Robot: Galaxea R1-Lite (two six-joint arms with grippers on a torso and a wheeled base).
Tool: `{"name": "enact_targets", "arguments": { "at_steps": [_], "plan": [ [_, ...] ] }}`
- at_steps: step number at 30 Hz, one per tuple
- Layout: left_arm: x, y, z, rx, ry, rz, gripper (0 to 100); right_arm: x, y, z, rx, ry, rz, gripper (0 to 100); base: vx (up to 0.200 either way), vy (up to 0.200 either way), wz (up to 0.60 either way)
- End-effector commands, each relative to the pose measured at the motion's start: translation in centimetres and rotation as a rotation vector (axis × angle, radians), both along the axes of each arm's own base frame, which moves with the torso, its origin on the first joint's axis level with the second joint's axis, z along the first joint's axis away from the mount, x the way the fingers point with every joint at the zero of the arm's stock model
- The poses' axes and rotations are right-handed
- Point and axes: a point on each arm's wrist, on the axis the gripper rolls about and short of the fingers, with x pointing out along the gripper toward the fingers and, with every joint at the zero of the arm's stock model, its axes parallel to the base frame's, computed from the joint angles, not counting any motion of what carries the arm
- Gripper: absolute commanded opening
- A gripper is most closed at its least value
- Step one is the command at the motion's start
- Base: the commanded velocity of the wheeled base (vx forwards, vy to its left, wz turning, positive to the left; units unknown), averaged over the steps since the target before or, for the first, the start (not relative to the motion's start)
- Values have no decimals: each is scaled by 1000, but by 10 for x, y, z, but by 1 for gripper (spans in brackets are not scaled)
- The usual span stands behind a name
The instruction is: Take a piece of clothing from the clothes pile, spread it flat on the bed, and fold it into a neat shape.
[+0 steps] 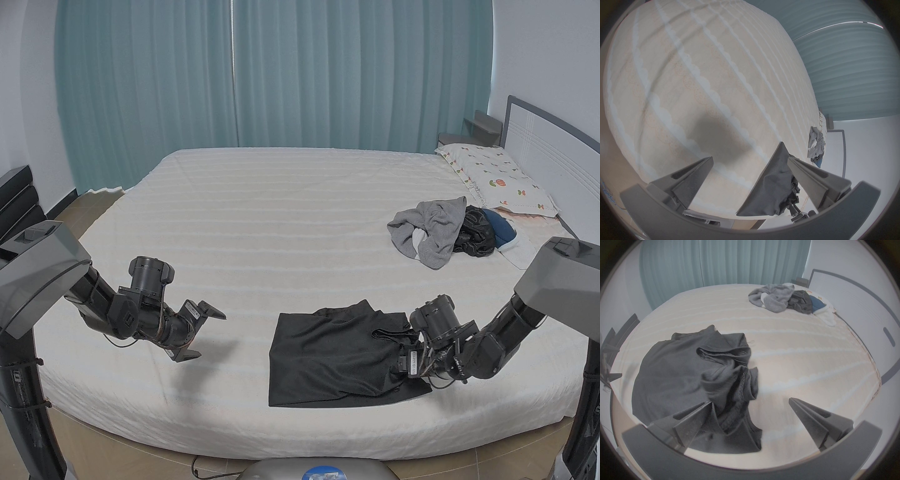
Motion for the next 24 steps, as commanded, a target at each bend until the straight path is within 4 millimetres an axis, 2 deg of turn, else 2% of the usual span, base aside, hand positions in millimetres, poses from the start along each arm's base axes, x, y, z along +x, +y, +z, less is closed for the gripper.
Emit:
{"name": "enact_targets", "arguments": {
  "at_steps": [1, 10, 15, 20, 24],
  "plan": [
    [0, 0, 0, -1, -1, 0, 100, -18, -34, 11, 44, 17, -29, 100, 0, 0, 0],
    [0, 0, 0, -2, 1, 2, 100, -30, -67, 8, 46, -22, -40, 100, 0, 0, 0],
    [0, 0, 1, -2, -1, 2, 100, -31, -81, 33, 137, -121, -36, 100, 0, 0, 0],
    [0, 0, 0, -1, 2, 0, 100, -20, -75, 45, 192, -172, -2, 100, 0, 0, 0],
    [2, 0, 1, -5, -2, 5, 100, 1, -44, 45, 322, -190, 4, 100, 0, 0, 0]
  ]
}}
